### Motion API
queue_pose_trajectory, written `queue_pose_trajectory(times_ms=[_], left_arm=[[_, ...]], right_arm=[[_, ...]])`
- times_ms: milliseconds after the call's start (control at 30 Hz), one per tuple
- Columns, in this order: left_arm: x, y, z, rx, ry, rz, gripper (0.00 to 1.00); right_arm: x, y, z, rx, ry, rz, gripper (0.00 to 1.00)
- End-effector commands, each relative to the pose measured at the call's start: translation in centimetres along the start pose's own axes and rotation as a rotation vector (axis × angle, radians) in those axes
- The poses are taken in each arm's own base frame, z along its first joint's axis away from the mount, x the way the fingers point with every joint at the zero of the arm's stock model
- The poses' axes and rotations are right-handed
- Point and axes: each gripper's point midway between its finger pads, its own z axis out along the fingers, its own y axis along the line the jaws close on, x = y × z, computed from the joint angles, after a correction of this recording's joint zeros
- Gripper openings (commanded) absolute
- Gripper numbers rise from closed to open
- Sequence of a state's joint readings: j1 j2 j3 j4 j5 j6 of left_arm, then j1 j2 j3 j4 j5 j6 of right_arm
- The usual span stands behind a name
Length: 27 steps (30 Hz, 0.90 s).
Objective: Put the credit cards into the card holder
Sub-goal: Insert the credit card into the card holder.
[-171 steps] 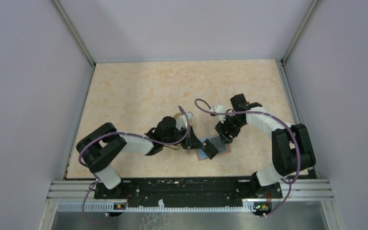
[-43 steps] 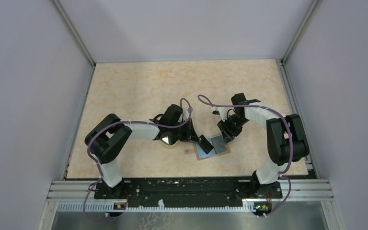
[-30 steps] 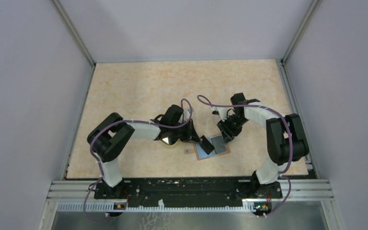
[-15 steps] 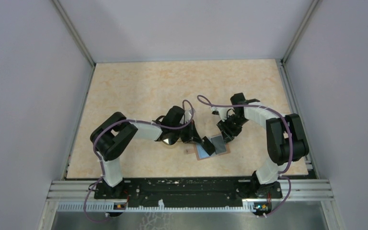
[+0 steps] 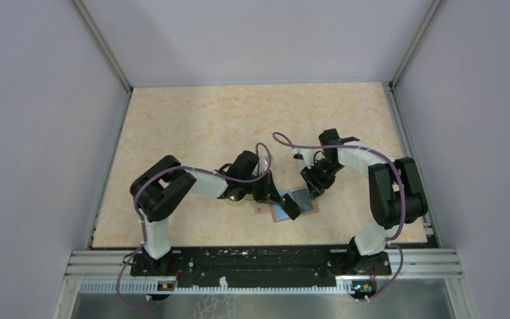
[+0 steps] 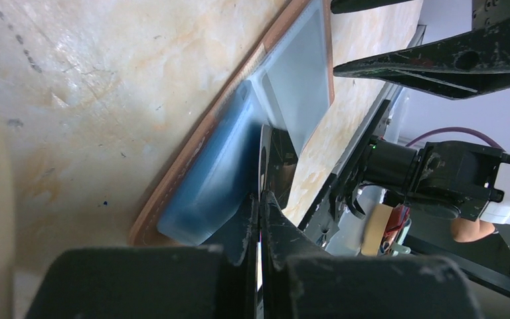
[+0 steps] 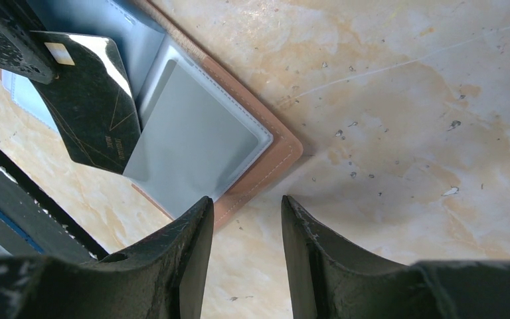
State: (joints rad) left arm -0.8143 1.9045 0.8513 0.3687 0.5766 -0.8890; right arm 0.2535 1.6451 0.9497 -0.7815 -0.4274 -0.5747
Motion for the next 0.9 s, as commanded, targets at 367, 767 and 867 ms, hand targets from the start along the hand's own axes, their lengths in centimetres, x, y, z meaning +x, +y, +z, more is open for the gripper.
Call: queue_pose_trajectory(times_ms=[367,767,867], left_arm=[[0.5,0.7,1.8,-0.033,0.036,-0.01,0.07],[0.1,0.2,2.4,-0.075,0.04,0.021,0.16],[0.0,0.2,2.7,-0.085,0.045,0.023,0.17]], right_arm=[[0.0,0.2,0.9,-0.008,0.016,-0.024,0.43],[-0.4,0.5,0.9,-0.022,0.005,-0.028,0.43],[-0.4,0.7,0.9,-0.03,0.004,-0.028,0.43]])
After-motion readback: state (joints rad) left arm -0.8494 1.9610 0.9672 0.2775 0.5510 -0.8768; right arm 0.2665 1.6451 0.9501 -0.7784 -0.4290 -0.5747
